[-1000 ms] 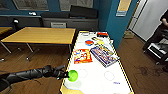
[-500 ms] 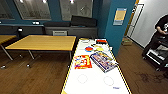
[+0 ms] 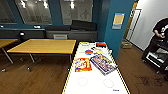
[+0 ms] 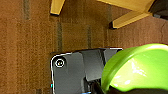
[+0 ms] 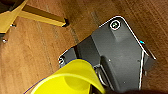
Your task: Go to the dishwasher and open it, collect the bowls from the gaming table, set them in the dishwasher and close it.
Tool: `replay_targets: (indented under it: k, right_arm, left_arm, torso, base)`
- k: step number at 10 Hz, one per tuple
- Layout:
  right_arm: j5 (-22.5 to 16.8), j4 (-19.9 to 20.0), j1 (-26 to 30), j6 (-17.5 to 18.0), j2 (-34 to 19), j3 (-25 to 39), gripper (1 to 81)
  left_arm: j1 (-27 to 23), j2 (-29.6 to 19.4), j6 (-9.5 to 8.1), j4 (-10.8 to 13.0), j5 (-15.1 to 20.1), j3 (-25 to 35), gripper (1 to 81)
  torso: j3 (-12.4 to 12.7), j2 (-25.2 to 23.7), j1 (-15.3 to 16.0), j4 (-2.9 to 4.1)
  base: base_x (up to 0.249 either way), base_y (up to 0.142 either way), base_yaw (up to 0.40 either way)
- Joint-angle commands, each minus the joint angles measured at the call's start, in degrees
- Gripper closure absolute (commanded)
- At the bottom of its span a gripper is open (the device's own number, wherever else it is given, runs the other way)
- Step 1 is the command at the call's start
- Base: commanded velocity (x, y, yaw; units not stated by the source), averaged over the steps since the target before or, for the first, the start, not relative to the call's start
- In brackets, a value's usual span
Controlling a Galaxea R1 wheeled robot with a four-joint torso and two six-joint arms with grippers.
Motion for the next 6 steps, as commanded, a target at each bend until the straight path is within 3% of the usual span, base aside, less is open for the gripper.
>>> replay_targets:
  k: [1,3,5,6]
  right_arm:
    - [-2.8,-1.3,1.5,0.1,-0.6,-3.0,81.1]
    - [-3.5,-1.4,0.9,0.0,0.5,-4.8,81.1]
    - [-3.5,-1.4,0.7,-0.1,1.2,-5.5,81.1]
    - [-3.5,-1.4,0.6,-0.1,1.2,-5.4,81.1]
  left_arm:
    - [3.3,3.2,0.35,8.7,-4.1,-4.3,81.1]
    - [6.9,7.5,0.44,10.4,-6.1,-10.3,81.1]
    - [8.3,9.1,0.35,10.4,-7.5,-13.8,81.1]
    - [8.4,9.0,0.35,10.4,-7.6,-14.0,81.1]
  torso:
    - [0.0,0.0,0.0,0.0]
    - [0.0,0.0,0.0,0.0]
    - [0.0,0.0,0.0,4.86]
    - [0.0,0.0,0.0,5.77]
  base:
    - [0.0,0.0,0.0]
    - [0.0,0.0,0.0]
    - [0.0,0.0,0.0]
    - [0.0,0.0,0.0]
